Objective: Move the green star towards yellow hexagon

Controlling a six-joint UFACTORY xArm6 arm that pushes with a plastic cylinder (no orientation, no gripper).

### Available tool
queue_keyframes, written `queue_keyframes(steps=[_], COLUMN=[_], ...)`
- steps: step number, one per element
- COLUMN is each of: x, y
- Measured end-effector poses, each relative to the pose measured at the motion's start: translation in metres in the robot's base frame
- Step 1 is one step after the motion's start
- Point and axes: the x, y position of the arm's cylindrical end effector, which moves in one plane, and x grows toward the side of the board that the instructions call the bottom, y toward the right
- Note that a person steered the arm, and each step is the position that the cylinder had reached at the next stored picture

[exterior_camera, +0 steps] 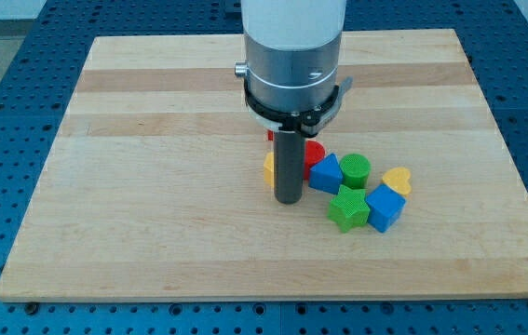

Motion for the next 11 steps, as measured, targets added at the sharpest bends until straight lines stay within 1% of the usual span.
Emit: queue_keyframes(steps=[3,4,5,6,8,9,11], x=[-0.024,-0.025,-0.03,-0.034,-0.034,-0.036,-0.057], y=[0.014,0.027,0.027,0.021,-0.037,-0.055,-0.056])
